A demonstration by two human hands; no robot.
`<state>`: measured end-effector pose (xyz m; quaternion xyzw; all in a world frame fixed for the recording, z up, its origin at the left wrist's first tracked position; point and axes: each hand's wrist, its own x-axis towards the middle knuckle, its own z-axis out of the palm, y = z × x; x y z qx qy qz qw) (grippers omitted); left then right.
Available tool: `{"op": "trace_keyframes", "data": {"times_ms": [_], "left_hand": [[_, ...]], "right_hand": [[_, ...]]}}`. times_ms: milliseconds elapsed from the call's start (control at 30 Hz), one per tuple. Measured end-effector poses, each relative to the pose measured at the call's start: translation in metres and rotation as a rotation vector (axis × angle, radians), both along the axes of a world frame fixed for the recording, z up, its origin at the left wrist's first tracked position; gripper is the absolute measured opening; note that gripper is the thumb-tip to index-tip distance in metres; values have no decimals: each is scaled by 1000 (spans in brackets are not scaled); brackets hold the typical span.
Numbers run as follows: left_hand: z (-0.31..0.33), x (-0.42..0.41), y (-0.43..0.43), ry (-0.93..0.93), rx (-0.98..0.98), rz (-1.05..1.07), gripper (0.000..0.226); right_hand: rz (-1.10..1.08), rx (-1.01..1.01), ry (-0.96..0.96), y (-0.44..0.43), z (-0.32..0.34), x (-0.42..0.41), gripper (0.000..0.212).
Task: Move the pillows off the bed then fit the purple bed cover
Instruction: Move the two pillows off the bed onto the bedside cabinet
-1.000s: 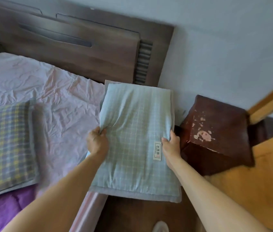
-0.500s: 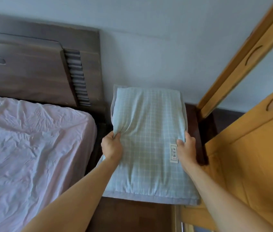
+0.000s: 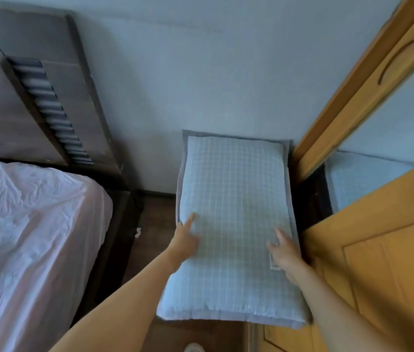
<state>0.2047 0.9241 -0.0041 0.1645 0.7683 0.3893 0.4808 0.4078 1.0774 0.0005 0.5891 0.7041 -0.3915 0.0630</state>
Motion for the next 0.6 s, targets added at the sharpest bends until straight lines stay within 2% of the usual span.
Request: {"op": "trace_keyframes", "data": {"times_ms": [100, 167, 300, 467, 600], "left_hand": [[-6, 4, 6, 63, -58, -68, 67], [-2, 1, 6, 43, -57, -83, 64], [21, -14, -10, 3, -7, -51, 58], [54, -49, -72, 30, 33, 102, 54], [78, -94, -169, 101, 51, 232, 52]], "right_hand": [[122, 80, -197, -6, -12, -7, 61], [129, 107, -277, -7, -9, -14, 61], [122, 168, -310, -17, 7, -39, 57], [290, 235, -146, -67, 29, -121, 56], [460, 257, 70, -160, 49, -203, 54]]}}
